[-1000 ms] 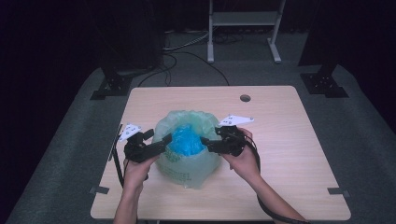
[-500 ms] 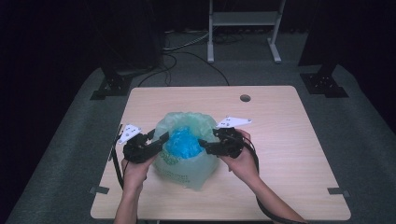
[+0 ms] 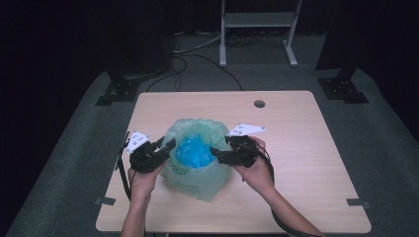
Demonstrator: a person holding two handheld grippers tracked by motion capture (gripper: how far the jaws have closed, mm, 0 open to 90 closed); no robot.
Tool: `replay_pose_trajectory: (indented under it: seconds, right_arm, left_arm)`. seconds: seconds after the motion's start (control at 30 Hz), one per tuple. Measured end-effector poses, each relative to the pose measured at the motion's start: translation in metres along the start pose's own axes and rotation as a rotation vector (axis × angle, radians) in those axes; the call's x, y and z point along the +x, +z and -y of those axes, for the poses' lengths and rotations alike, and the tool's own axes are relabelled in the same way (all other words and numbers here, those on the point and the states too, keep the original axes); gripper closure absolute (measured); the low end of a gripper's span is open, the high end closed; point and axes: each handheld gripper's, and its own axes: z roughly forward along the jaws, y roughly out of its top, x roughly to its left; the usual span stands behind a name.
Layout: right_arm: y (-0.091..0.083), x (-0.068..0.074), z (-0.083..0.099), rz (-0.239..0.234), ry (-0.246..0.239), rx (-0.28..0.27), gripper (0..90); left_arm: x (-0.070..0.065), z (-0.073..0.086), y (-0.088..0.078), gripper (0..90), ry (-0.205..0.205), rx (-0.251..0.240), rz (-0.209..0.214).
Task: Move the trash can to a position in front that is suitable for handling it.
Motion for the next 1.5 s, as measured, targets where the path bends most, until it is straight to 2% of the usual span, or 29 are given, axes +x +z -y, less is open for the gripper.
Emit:
replay_pose_trajectory:
  seconds: [0.07, 0.17, 0.2, 0.37, 0.4, 0.5, 0.6, 0.7, 0.9, 1.0, 1.13, 1.23, 1.5]
  right_arm:
    - [0.0, 0.001, 0.0, 0.008, -0.007, -0.002, 36.1]
    - [0.0, 0.0, 0.0, 0.013, -0.007, -0.002, 35.4]
    - [-0.001, -0.001, 0.0, 0.014, -0.003, -0.005, 35.4]
    - [-0.002, -0.003, 0.0, 0.013, 0.009, -0.013, 35.2]
    - [-0.003, -0.004, 0.0, 0.011, 0.014, -0.017, 35.2]
    - [-0.004, -0.005, 0.001, 0.002, 0.027, -0.021, 35.2]
    - [-0.004, -0.006, 0.001, -0.001, 0.034, -0.022, 35.2]
    - [-0.003, -0.008, 0.0, 0.007, 0.04, -0.023, 36.1]
    - [0.001, -0.014, 0.0, 0.012, 0.084, -0.028, 37.2]
    - [0.003, -0.015, -0.001, -0.003, 0.094, -0.016, 41.4]
    - [0.005, -0.014, -0.002, -0.016, 0.098, -0.002, 49.5]
    - [0.005, -0.014, -0.004, -0.014, 0.08, 0.007, 54.4]
    - [0.005, -0.014, -0.011, 0.013, 0.084, 0.018, 61.2]
  left_arm:
    - [0.0, 0.0, 0.001, 67.7, -0.002, -0.006, 0.005]
    - [-0.001, -0.001, -0.001, 73.0, 0.02, -0.018, -0.001]
    - [-0.001, -0.001, -0.002, 76.4, 0.022, -0.021, -0.004]
    - [-0.001, -0.002, -0.005, 82.5, 0.025, -0.05, -0.003]
    - [-0.001, -0.002, -0.006, 82.4, 0.026, -0.065, -0.003]
    - [0.0, -0.003, -0.008, 82.4, 0.014, -0.071, 0.023]
    - [0.0, -0.003, -0.009, 88.0, 0.019, -0.08, 0.04]
    - [-0.001, -0.004, -0.01, 89.3, 0.022, -0.091, 0.046]
    - [0.001, -0.006, -0.013, 89.6, 0.006, -0.106, 0.07]
    - [0.0, -0.006, -0.013, 89.6, -0.009, -0.112, 0.09]
    - [-0.002, -0.008, -0.015, 89.6, -0.009, -0.122, 0.11]
    - [-0.004, -0.009, -0.016, 89.6, -0.012, -0.132, 0.128]
    - [-0.006, -0.011, -0.018, 89.7, -0.024, -0.151, 0.16]
